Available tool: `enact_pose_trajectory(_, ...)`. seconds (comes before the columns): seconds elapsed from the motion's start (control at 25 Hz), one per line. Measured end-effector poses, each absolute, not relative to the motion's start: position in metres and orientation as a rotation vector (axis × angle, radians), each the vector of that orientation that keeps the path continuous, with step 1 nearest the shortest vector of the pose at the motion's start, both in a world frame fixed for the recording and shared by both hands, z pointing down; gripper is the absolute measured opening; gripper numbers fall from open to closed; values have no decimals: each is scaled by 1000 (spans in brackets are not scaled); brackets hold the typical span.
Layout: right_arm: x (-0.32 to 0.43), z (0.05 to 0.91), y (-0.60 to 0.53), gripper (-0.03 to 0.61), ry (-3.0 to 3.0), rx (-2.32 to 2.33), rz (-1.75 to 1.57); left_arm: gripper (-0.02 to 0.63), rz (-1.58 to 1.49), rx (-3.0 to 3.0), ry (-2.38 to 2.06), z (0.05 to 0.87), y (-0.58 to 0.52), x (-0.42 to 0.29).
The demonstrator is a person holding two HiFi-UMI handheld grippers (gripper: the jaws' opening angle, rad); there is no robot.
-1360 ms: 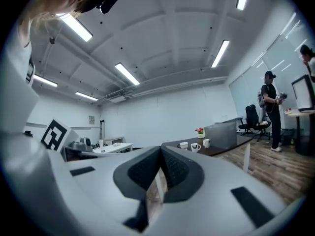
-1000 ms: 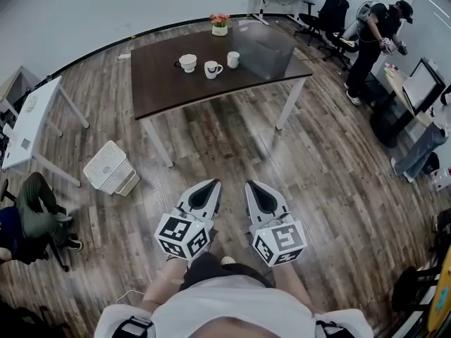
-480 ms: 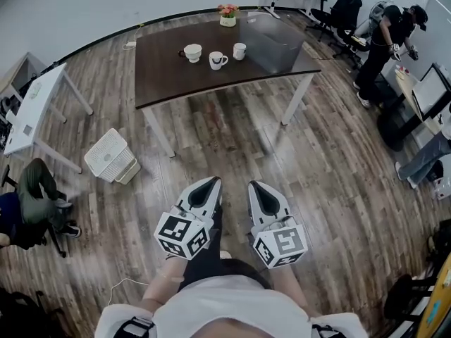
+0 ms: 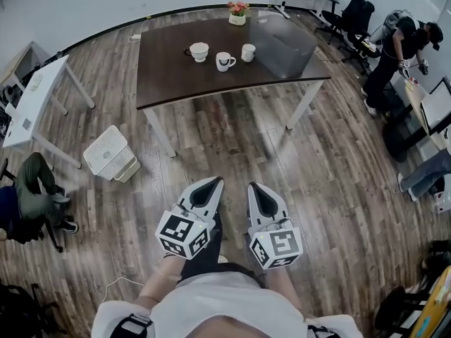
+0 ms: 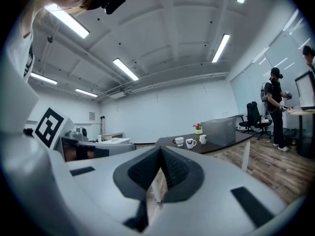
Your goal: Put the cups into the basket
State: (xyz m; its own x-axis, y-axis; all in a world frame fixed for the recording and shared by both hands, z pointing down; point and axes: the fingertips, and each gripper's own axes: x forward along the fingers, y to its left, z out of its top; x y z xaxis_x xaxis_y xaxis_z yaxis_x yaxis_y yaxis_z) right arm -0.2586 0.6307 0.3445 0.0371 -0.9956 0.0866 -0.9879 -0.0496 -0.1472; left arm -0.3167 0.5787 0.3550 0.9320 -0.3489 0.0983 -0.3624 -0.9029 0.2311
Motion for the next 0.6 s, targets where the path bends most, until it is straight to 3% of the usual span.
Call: enact_pose_trajectory(0.6, -191, 336, 441, 12, 2096, -2292, -240, 9, 85, 2837, -485, 353, 382, -247)
